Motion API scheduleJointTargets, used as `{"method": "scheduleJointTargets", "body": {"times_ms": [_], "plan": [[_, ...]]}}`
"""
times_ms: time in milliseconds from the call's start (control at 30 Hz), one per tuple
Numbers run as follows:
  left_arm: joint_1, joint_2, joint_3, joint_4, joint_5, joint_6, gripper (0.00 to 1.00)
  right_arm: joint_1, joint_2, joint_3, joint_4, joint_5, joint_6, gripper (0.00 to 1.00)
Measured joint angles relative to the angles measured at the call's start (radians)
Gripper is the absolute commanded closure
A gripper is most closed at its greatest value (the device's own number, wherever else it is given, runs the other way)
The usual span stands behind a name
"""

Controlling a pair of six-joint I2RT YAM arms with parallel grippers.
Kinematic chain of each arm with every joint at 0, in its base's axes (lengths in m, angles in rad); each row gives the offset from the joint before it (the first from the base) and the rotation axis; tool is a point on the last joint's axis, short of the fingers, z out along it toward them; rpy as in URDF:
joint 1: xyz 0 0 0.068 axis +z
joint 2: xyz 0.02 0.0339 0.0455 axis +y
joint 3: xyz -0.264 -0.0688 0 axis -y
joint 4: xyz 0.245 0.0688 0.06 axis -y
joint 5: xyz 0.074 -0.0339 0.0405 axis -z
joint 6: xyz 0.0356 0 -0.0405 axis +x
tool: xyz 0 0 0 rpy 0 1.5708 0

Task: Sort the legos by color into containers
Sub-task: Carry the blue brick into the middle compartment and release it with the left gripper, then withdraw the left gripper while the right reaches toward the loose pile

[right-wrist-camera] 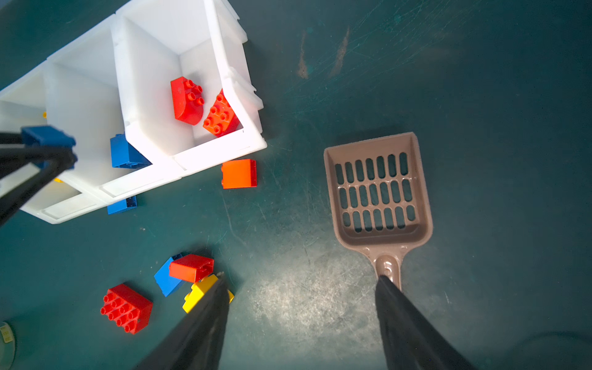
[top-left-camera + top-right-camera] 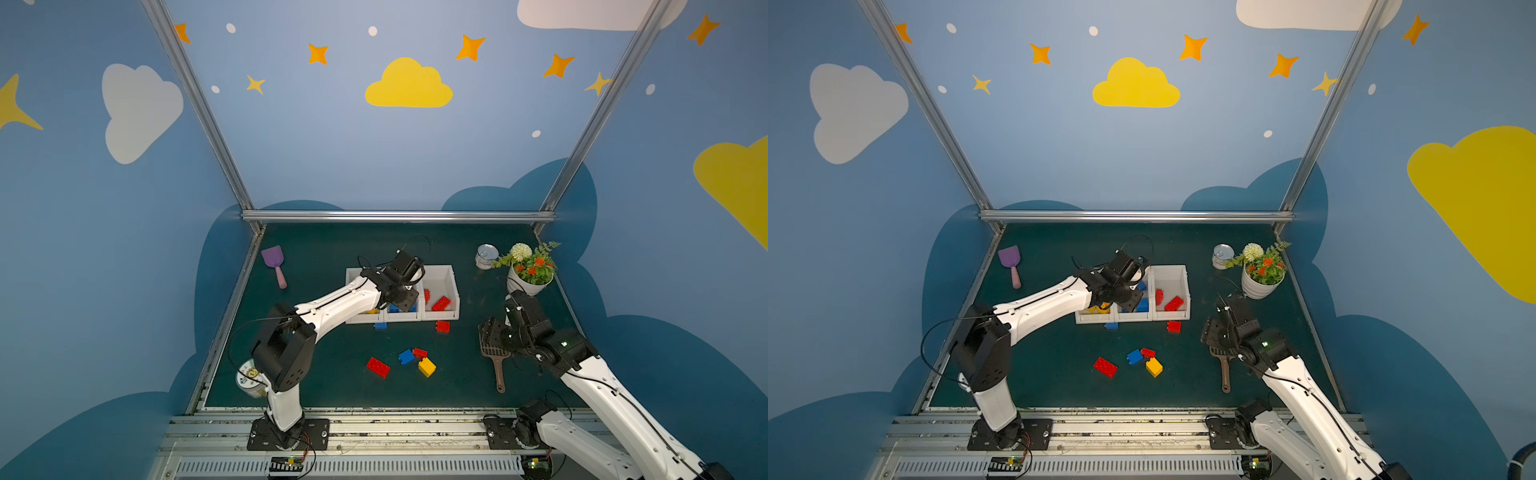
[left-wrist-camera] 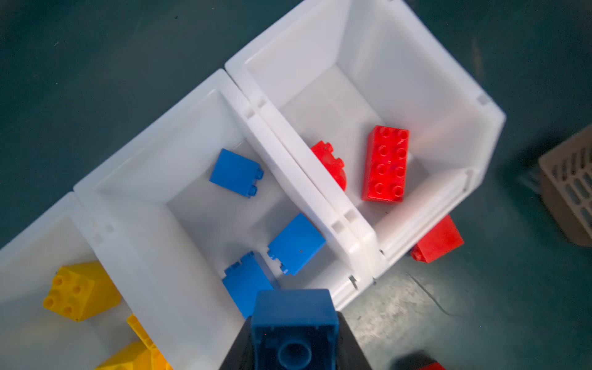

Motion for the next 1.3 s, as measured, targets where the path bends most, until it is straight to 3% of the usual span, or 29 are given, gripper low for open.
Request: {"method": "scheduleJointTargets", "body": {"times_ms": [200, 400, 700, 1033, 1300], "plan": [[0.052, 0.115, 0.098, -0.019, 0.000, 0.028, 0.66, -0.010, 0.044, -0.002, 0.020, -0.013, -0.004, 0.28], [0.067, 0.138, 0.126, -0.032, -0.007, 0.032, 0.47, -0.020, 0.097, -0.002, 0.049, -0.028, -0.012, 0.28], [0.071, 0.117, 0.096, -0.021, -0.018, 0.008, 0.39, -0.023, 0.108, -0.002, 0.054, -0.043, -0.013, 0.28], [0.100, -0.154, -0.106, 0.035, 0.032, -0.077, 0.37, -0.023, 0.085, -0.002, 0.037, -0.049, -0.053, 0.28], [0.104, -0.397, -0.339, 0.084, 0.042, -0.177, 0.35, -0.023, 0.159, 0.000, 0.042, -0.151, -0.087, 0.31]]}}
